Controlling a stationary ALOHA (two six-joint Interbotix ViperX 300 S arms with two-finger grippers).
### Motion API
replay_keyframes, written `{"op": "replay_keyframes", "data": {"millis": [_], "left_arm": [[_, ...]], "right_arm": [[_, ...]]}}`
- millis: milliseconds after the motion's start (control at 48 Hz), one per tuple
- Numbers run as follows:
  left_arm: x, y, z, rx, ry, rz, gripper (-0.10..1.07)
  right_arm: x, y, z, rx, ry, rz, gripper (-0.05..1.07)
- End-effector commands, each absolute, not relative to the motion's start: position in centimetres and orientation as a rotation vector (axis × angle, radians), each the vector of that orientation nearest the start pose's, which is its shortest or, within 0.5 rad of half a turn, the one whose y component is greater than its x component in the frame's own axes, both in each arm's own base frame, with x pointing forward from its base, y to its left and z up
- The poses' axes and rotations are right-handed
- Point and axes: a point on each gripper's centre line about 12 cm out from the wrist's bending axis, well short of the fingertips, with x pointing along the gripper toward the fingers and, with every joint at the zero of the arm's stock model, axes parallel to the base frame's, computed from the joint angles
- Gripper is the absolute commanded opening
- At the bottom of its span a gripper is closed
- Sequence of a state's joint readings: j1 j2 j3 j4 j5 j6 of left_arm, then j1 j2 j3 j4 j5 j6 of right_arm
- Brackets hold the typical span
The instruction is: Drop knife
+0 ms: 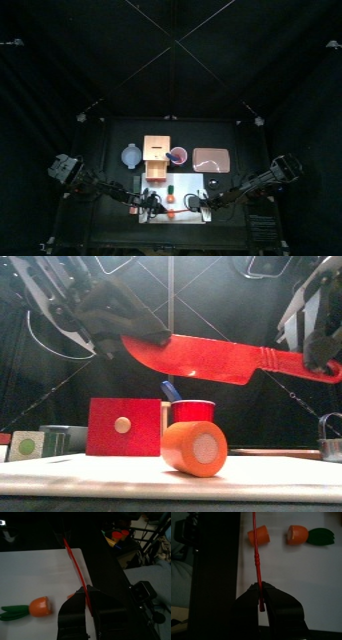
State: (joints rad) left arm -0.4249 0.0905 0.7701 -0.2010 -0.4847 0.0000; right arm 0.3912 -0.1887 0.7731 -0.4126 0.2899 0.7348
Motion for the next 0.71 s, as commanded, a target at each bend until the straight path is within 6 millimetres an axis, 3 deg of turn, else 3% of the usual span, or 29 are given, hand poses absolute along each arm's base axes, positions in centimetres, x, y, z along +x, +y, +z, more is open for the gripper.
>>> {"op": "replay_keyframes", "data": {"millis": [0,333,562,688], "left_arm": [[36.1,-17.3,16.1,-0.073,0.351,-0.348,0.35],[36.1,-16.4,16.4,-0.083,0.346,-0.323,0.35],[37.7,-13.2,17.2,-0.110,0.307,-0.233,0.42],[38.5,-11.8,18.1,-0.117,0.256,-0.196,0.54]], "right_arm": [[32.1,11.5,19.4,0.124,0.811,0.118,0.15],[32.3,11.6,19.5,0.149,0.842,0.091,0.15],[30.9,10.7,20.8,0.218,0.912,0.012,0.15],[30.0,10.4,21.5,0.259,0.951,-0.018,0.15]]}}
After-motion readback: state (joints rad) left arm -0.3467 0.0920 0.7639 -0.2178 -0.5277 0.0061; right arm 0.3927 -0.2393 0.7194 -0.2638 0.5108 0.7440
